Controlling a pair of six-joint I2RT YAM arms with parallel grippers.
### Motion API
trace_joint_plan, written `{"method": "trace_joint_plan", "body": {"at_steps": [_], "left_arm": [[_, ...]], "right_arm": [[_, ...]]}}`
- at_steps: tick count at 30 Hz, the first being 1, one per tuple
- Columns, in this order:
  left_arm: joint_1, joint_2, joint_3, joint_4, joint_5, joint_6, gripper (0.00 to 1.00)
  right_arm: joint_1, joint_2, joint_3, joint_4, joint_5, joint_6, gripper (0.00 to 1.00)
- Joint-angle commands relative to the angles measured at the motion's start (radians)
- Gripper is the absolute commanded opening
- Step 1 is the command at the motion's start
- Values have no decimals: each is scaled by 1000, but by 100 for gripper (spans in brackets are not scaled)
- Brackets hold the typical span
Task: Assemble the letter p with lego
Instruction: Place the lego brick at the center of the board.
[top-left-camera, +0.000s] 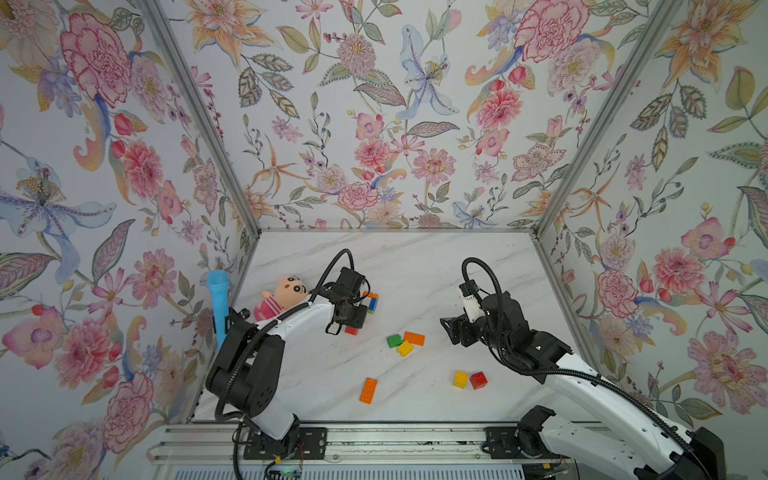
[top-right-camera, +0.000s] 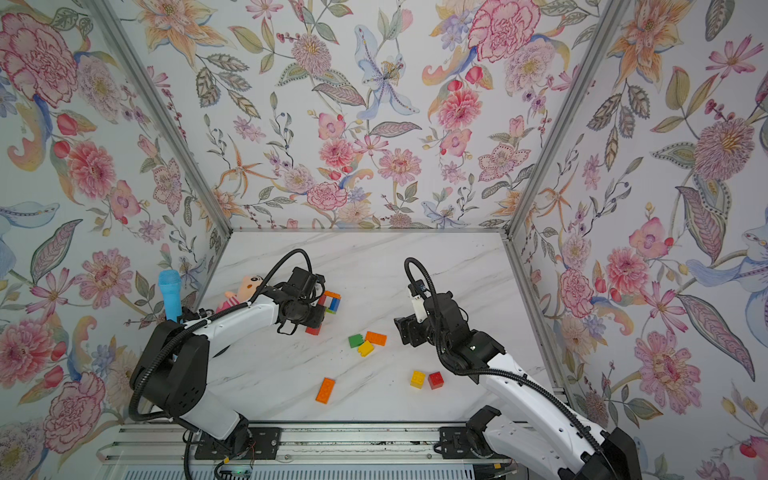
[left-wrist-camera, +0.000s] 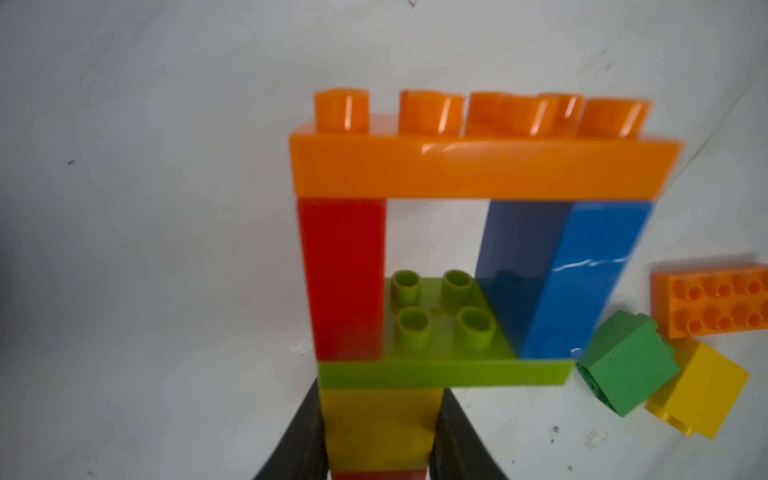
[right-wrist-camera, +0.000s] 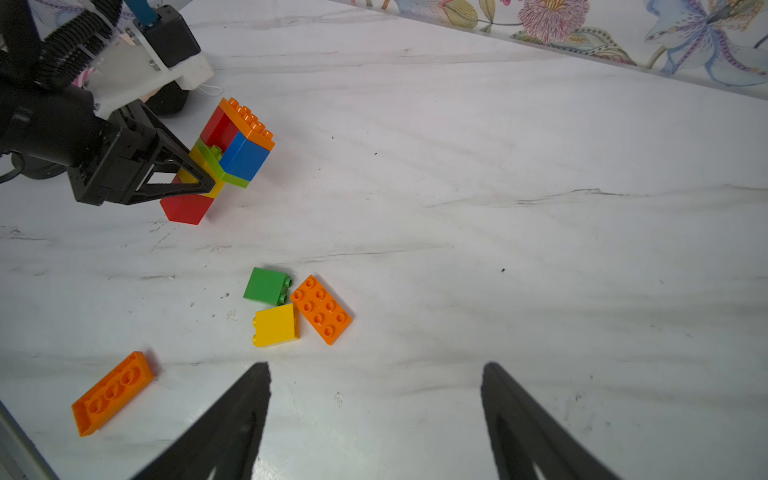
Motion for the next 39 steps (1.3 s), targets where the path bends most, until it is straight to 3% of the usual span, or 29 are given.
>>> {"method": "trace_joint_plan", "body": {"at_steps": [1,10,24,39], "left_arm": [[26,56,64,-117,8,37,27],[54,183,200,-266,15,68,27],[84,263,271,-345,23,101,34],[85,209,297,-344,31,120,66]], "right_arm": [[-16,-28,-36,30,24,10,82],[-37,-45,-74,56,28,14,84],[-59,-72,-93,76,2,24,85],[-72,-110,-106,64,-10,56,88]]}}
